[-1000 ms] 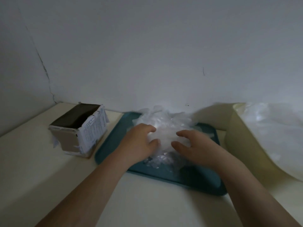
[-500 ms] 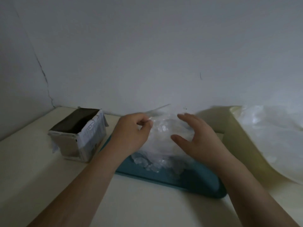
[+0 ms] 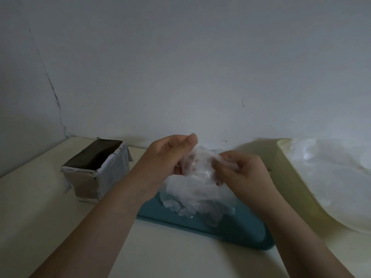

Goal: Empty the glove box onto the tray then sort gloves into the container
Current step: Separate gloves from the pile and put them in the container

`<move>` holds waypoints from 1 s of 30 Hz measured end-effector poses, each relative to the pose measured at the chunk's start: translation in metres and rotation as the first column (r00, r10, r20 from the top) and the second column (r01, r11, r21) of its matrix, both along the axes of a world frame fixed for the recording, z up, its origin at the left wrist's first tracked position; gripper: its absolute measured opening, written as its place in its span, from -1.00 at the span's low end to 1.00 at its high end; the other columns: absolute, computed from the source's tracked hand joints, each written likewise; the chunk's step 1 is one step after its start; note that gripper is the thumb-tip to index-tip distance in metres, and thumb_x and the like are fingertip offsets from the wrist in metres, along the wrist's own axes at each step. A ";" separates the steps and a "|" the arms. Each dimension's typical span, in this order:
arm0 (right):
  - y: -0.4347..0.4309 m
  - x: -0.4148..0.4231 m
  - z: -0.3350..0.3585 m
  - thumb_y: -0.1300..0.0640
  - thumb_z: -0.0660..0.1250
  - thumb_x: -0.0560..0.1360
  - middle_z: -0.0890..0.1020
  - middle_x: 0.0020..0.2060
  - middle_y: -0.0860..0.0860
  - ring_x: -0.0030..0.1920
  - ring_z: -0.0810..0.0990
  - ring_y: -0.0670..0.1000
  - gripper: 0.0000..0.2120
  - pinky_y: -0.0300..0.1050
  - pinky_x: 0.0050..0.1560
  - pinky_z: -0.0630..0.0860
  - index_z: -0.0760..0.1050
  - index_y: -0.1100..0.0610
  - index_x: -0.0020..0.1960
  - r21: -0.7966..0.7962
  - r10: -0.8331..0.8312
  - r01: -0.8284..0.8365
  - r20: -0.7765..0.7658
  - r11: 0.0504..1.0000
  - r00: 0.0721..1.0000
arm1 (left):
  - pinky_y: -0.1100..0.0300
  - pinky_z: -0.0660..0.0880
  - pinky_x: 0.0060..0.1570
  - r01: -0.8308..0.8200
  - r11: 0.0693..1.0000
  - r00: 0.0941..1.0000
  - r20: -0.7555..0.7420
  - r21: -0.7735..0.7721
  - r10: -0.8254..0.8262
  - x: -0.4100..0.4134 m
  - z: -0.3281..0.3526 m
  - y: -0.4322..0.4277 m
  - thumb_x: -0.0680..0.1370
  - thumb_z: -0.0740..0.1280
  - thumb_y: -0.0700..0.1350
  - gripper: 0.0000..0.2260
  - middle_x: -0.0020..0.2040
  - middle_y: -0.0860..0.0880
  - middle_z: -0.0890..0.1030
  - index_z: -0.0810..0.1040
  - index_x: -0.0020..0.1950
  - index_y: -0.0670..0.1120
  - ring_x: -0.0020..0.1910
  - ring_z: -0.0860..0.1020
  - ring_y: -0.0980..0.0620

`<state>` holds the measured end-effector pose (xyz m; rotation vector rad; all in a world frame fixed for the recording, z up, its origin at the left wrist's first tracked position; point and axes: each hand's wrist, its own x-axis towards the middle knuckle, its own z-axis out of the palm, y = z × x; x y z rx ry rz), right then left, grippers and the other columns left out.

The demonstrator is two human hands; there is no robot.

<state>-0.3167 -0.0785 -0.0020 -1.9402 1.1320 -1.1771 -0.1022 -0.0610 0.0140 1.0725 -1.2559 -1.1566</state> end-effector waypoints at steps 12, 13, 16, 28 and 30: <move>-0.005 0.002 -0.006 -0.02 0.25 0.68 0.65 -0.26 0.23 -0.42 0.52 0.09 -0.66 -0.14 -0.43 0.46 0.64 0.23 0.01 0.530 0.035 -0.257 0.392 0.808 0.919 | -0.04 0.58 0.00 -0.134 0.980 0.949 -0.266 0.147 0.169 -0.004 -0.013 -0.010 0.61 0.40 -0.14 -0.86 -0.11 -0.11 0.69 0.68 -0.14 -0.10 -0.07 0.64 -0.08; -0.008 0.001 -0.008 -0.03 0.27 0.67 0.63 -0.29 0.21 -0.43 0.51 0.08 -0.65 -0.16 -0.44 0.43 0.64 0.25 0.03 0.548 -0.017 -0.245 0.429 0.800 0.903 | -0.04 0.58 0.02 -0.144 0.975 0.923 -0.332 0.172 0.195 -0.002 -0.011 -0.011 0.61 0.38 -0.13 -0.85 -0.10 -0.13 0.70 0.68 -0.11 -0.13 -0.07 0.66 -0.09; -0.015 -0.003 -0.014 -0.02 0.29 0.67 0.58 -0.36 0.17 -0.47 0.46 0.10 -0.64 -0.16 -0.48 0.38 0.63 0.30 0.06 0.595 -0.092 -0.215 0.442 0.774 0.892 | -0.04 0.60 0.11 -0.151 0.964 0.844 -0.479 0.216 0.240 0.000 -0.007 -0.012 0.64 0.33 -0.10 -0.80 -0.03 -0.19 0.74 0.66 0.03 -0.22 -0.04 0.69 -0.12; 0.006 -0.015 0.027 -0.20 0.25 0.63 0.70 0.09 -0.20 0.13 0.65 -0.16 -0.73 -0.06 0.18 0.54 0.60 -0.12 0.20 0.136 -0.180 0.148 0.265 0.980 0.947 | -0.33 0.44 0.20 0.055 0.988 0.970 -0.244 0.143 -0.018 -0.010 -0.007 -0.001 0.60 0.28 -0.13 -0.70 0.05 -0.40 0.68 0.72 -0.09 -0.30 0.11 0.62 -0.47; 0.010 -0.016 0.031 -0.28 0.29 0.57 0.74 0.01 -0.12 0.02 0.71 -0.07 -0.63 -0.06 0.04 0.59 0.65 -0.05 0.16 0.273 -0.056 0.011 0.155 0.962 0.986 | -0.46 0.46 0.09 0.058 0.989 0.977 -0.212 0.138 -0.028 -0.014 -0.008 0.000 0.54 0.39 -0.13 -0.82 0.05 -0.45 0.64 0.65 -0.08 -0.25 0.01 0.64 -0.47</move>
